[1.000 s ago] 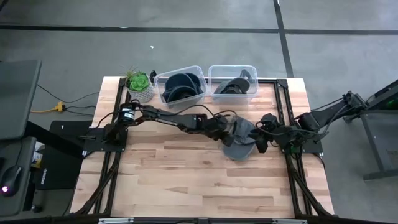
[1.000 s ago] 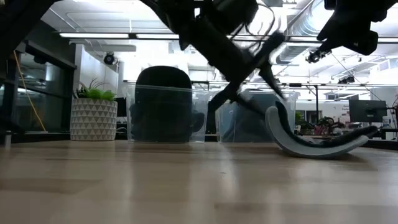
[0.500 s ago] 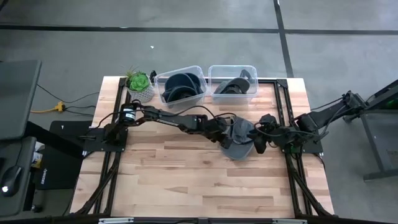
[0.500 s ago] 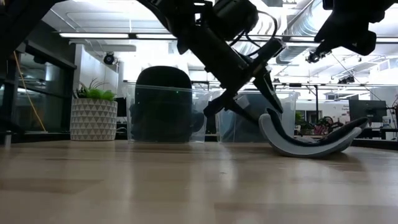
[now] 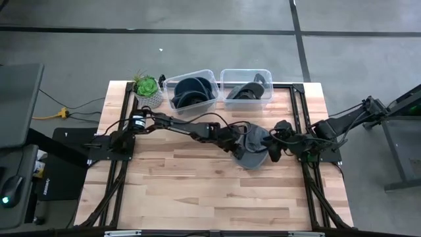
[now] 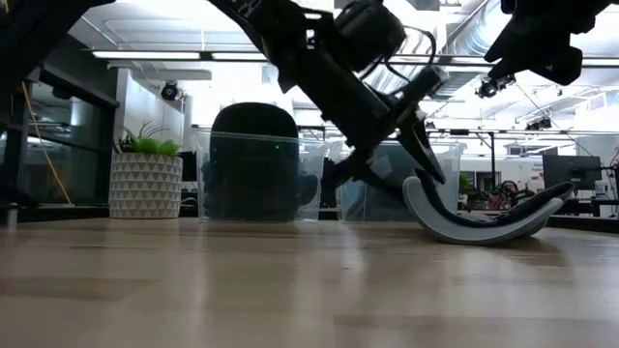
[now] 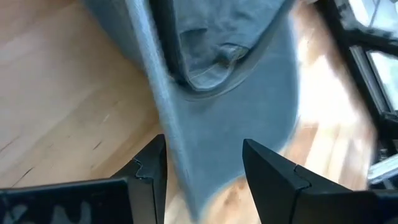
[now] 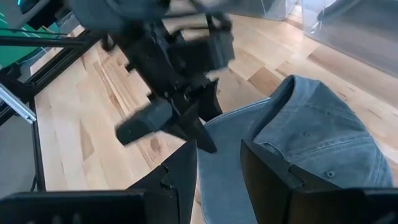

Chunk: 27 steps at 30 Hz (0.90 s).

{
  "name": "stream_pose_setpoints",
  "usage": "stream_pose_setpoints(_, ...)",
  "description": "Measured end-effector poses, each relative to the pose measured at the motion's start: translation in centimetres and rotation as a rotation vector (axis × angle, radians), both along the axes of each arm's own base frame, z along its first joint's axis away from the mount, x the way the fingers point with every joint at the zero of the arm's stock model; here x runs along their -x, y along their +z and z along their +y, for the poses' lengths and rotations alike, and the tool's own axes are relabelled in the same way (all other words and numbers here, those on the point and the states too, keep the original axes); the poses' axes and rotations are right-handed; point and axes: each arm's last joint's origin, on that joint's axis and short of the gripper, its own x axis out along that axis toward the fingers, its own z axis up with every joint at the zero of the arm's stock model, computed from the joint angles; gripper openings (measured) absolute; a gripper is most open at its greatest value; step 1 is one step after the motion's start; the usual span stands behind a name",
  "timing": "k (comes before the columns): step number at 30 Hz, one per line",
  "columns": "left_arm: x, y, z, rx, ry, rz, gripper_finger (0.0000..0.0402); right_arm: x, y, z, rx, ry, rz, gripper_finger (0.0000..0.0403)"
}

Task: Pick & Place hat
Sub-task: Put the gray cap into the right transparent bin

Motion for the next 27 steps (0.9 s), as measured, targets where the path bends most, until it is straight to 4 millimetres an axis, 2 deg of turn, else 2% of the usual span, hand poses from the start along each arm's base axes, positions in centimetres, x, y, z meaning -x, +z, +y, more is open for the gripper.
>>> stream_pose_setpoints(3,0.11,-0.71,0.0,-0.008,-0.01,0.032,0.0156,-0.04,0.06,-0.03,0.008,-0.012,-0.01,0.0119)
stream_pose_setpoints(20,-0.3,0.0,-0.03,-0.025,-0.044,-0.041,0.0155,-0.1,0.14,-0.09,0.014,-0.04,-0.03,0.0119)
stream_pose_setpoints(27,-0.41,0.11,0.14,-0.062,0.003,-0.054,0.0132,-0.15,0.21,-0.15,0.031,-0.062,-0.044,0.0119)
